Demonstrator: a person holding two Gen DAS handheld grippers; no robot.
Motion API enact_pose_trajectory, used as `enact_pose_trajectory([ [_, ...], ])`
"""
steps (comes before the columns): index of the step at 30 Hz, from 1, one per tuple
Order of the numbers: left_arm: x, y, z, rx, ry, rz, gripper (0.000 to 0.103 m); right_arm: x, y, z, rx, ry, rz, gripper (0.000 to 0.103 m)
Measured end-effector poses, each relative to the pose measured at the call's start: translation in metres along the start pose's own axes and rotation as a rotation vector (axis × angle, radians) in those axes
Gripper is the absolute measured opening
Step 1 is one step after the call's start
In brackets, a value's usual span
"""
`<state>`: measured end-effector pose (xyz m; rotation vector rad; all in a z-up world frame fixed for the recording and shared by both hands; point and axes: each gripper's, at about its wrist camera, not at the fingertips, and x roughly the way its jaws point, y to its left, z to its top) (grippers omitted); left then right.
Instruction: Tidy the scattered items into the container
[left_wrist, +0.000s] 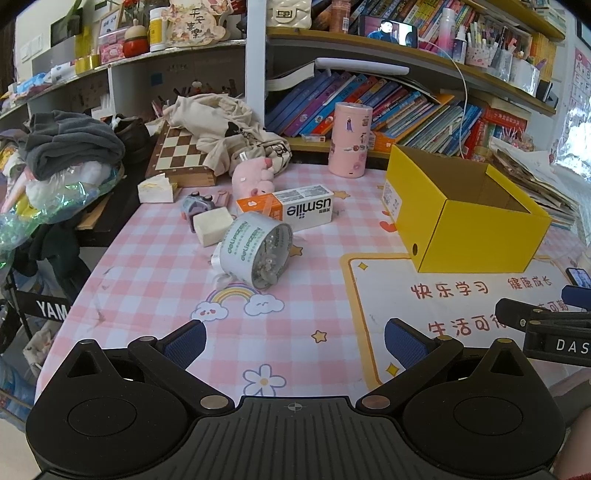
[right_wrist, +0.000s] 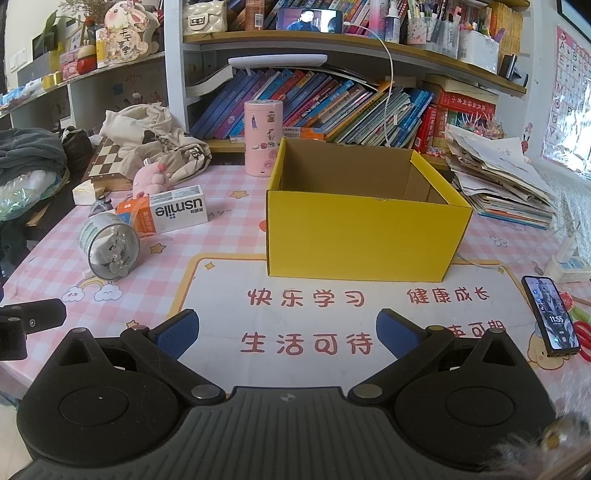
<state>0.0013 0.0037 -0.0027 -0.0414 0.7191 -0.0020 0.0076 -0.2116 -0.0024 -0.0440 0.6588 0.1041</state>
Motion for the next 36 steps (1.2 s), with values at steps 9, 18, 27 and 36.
enact_pose_trajectory([
  [9,-0.002,0.001,0.000,-0.003,-0.005,-0.006,0.103,-0.002,0.003,-0.001,-0.006,-0.002,0.002,0.103],
  [18,-0.004,0.005,-0.002,-0.006,-0.008,-0.012,0.103,-0.005,0.007,-0.002,-0.014,0.001,0.012,0.103],
  [27,-0.011,0.016,-0.006,-0.028,-0.010,0.006,0.103,-0.006,0.024,0.000,-0.051,0.004,0.059,0.103],
  [36,-0.016,0.026,-0.008,-0.046,-0.015,0.011,0.103,-0.008,0.039,0.003,-0.078,-0.012,0.099,0.103],
])
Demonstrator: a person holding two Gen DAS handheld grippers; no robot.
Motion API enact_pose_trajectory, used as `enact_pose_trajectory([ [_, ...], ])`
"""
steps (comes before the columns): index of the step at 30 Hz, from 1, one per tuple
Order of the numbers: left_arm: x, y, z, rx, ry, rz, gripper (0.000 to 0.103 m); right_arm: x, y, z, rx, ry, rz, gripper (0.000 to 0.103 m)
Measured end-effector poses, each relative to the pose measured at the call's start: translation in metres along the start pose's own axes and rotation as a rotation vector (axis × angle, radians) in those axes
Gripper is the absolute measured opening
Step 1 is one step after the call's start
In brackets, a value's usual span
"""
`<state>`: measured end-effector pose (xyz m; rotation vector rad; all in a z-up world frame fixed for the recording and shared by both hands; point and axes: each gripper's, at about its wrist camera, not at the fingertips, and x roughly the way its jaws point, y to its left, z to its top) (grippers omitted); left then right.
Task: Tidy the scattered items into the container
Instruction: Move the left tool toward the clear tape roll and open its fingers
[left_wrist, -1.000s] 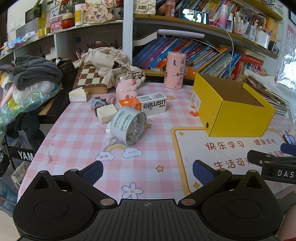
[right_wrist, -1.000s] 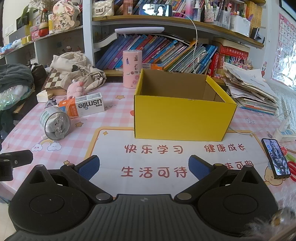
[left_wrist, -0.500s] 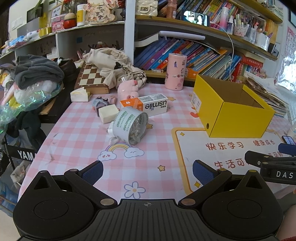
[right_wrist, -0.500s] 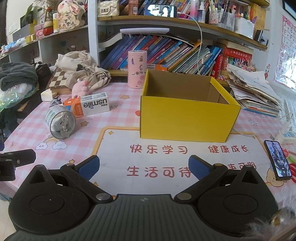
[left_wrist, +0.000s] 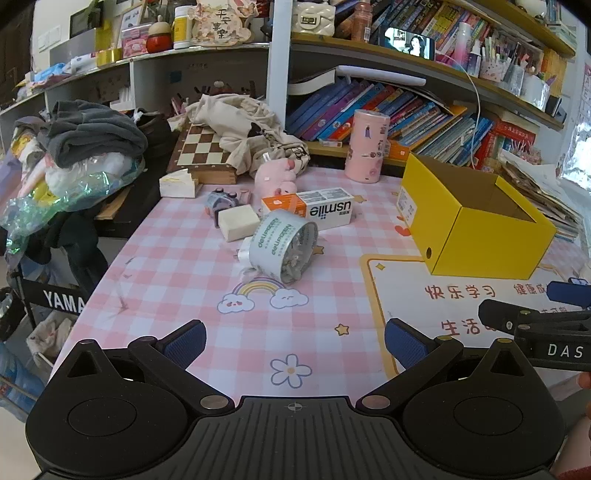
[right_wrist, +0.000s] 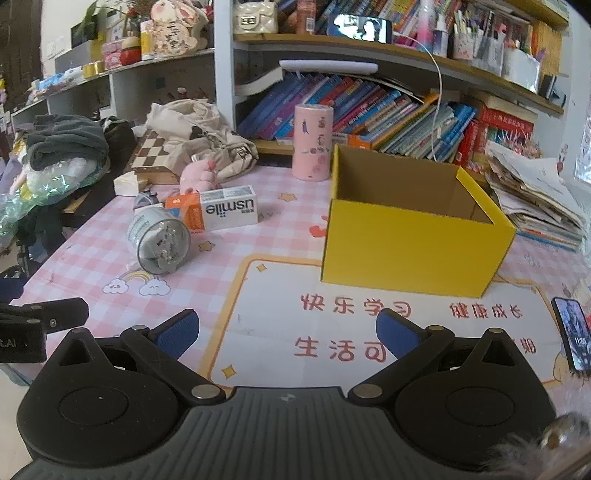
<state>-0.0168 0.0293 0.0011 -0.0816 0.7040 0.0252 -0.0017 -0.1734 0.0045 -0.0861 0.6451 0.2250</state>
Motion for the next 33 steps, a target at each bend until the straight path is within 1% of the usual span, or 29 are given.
enact_pose_trajectory([
  [7,-0.002,0.007,0.000,-0.026,-0.008,-0.005,0.103,0.004,0.010,0.004,-0.035,0.006,0.032,0.103],
  [11,-0.002,0.011,-0.001,-0.039,-0.006,0.010,0.103,0.008,0.017,0.006,-0.065,0.002,0.038,0.103],
  [20,0.008,0.013,0.003,-0.067,0.007,0.044,0.103,0.028,0.028,0.014,-0.143,0.029,0.105,0.103],
  [24,0.016,0.014,0.007,-0.082,0.009,0.054,0.103,0.043,0.027,0.021,-0.153,0.043,0.150,0.103],
  [28,0.029,0.015,0.014,-0.121,0.009,0.067,0.103,0.062,0.023,0.032,-0.161,0.055,0.193,0.103],
  [33,0.047,0.013,0.025,-0.155,0.011,0.104,0.102,0.088,0.024,0.048,-0.243,0.060,0.210,0.103],
])
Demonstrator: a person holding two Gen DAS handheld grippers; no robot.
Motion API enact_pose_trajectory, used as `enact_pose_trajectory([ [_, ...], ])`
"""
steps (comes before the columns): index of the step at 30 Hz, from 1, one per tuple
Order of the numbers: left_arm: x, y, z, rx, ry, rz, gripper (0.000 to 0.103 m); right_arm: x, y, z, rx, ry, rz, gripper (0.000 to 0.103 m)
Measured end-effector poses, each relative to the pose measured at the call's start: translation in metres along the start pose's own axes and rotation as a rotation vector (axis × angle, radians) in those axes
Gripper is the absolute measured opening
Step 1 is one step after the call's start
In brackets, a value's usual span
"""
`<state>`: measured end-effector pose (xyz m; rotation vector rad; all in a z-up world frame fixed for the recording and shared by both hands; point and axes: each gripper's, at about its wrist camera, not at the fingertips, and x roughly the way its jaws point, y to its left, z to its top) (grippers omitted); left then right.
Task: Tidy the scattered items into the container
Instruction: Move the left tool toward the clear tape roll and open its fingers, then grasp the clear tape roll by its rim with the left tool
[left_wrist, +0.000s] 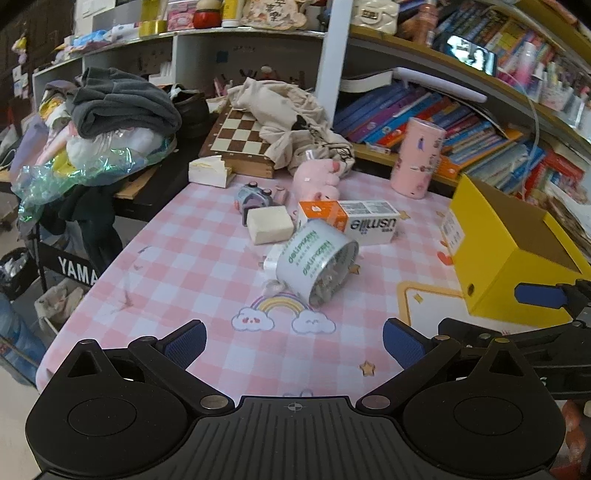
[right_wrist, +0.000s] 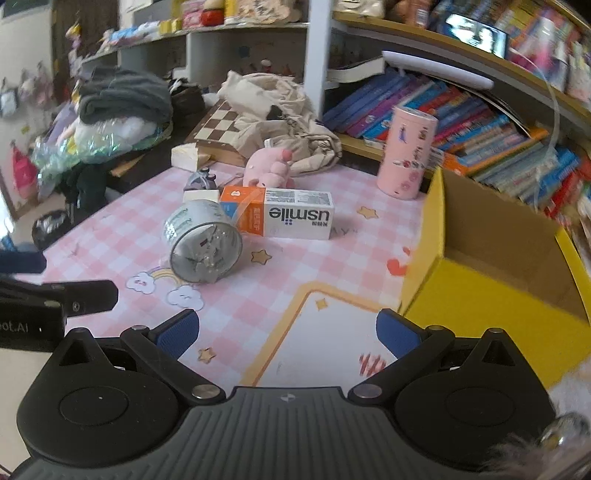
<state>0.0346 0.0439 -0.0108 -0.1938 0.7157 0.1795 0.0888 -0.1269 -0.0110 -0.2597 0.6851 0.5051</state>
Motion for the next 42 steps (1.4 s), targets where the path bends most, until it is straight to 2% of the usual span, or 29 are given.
enact_pose_trajectory([
  [11,0.035,-0.005,0.016,-0.067,0.021,0.080,0.097,0.050,-0.014,0.014,-0.093,0.066,0.095,0.103],
  [26,0.092,-0.023,0.045,0.045,0.059,0.093,0.085,0.080,-0.021,0.021,-0.173,0.101,0.213,0.103],
  [28,0.098,-0.024,0.048,0.055,0.066,0.091,0.081,0.083,-0.021,0.022,-0.181,0.108,0.220,0.103],
  [31,0.107,-0.026,0.049,0.066,0.080,0.084,0.069,0.086,-0.022,0.022,-0.188,0.115,0.228,0.103],
  [33,0.108,-0.027,0.049,0.067,0.084,0.070,0.054,0.087,-0.022,0.022,-0.190,0.117,0.231,0.103],
  [37,0.106,-0.026,0.048,0.064,0.085,0.052,0.046,0.087,-0.022,0.023,-0.191,0.117,0.231,0.103],
  [40,0.100,-0.022,0.046,0.035,0.087,0.020,0.036,0.086,-0.022,0.022,-0.190,0.113,0.227,0.103],
  [41,0.098,-0.020,0.045,0.025,0.088,0.009,0.032,0.085,-0.022,0.022,-0.189,0.112,0.226,0.103],
  [42,0.096,-0.019,0.045,0.016,0.089,-0.002,0.023,0.084,-0.021,0.022,-0.188,0.110,0.223,0.103],
])
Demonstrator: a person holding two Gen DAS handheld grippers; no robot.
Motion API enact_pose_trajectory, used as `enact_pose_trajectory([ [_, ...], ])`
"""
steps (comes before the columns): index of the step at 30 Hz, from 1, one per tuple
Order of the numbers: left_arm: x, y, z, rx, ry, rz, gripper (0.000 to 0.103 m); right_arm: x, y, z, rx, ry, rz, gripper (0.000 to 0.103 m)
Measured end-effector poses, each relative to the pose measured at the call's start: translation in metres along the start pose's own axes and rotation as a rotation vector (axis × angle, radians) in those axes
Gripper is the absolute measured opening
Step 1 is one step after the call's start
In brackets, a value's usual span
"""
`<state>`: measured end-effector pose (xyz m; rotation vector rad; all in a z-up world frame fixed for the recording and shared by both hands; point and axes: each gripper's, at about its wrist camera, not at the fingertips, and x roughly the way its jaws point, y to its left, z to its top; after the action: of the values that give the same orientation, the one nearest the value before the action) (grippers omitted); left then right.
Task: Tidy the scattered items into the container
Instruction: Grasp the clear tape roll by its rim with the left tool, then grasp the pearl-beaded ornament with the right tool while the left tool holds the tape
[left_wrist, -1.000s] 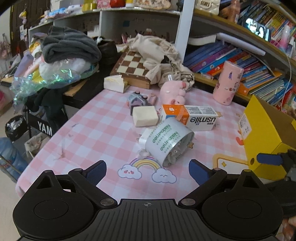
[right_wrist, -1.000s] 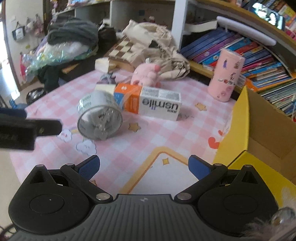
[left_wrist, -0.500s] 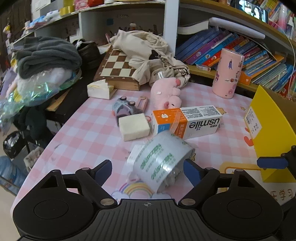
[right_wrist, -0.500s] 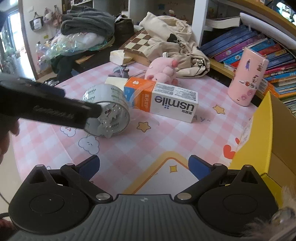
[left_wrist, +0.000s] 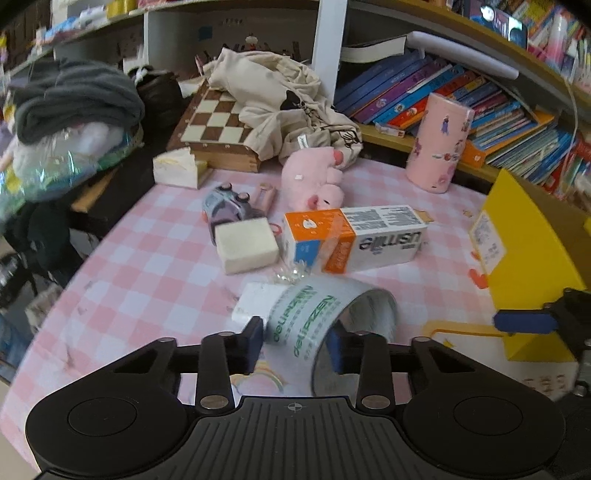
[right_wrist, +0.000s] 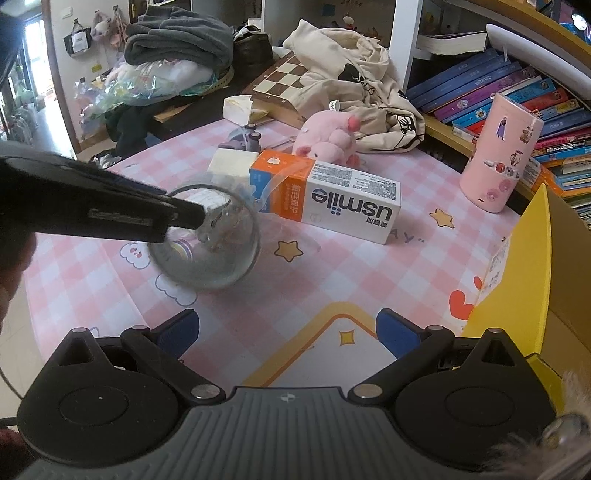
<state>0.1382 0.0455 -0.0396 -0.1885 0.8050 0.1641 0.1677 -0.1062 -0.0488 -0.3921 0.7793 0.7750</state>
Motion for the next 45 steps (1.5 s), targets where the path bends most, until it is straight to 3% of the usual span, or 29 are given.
enact_pose_trajectory([
  [1,-0.003,0.002,-0.002,-0.008,0.008,-0.017,0.017,-0.001,0.000,0.000,0.002,-0.001,0.000,0.103],
  [7,-0.011,0.016,-0.017,-0.083,0.053,-0.028,0.013,-0.004,0.006,0.000,0.003,-0.015,0.009,0.103],
  [12,-0.020,0.033,-0.023,-0.132,0.053,0.032,0.005,-0.007,0.015,0.001,-0.017,-0.025,0.021,0.103],
  [23,-0.035,0.070,-0.037,-0.198,0.090,0.149,0.003,0.002,0.031,0.015,-0.024,-0.065,0.056,0.100],
  [28,-0.034,0.073,-0.043,-0.180,0.126,0.163,0.003,0.022,0.023,0.029,0.055,-0.069,0.070,0.067],
  [31,-0.033,0.073,-0.044,-0.171,0.143,0.166,0.003,0.039,0.015,0.038,0.128,-0.054,0.081,0.053],
  [36,-0.029,0.073,-0.045,-0.157,0.164,0.172,0.003,0.063,0.001,0.047,0.257,-0.026,0.141,0.044],
  [45,-0.023,0.074,-0.046,-0.150,0.188,0.165,0.004,0.090,-0.002,0.053,0.323,0.042,0.179,0.017],
])
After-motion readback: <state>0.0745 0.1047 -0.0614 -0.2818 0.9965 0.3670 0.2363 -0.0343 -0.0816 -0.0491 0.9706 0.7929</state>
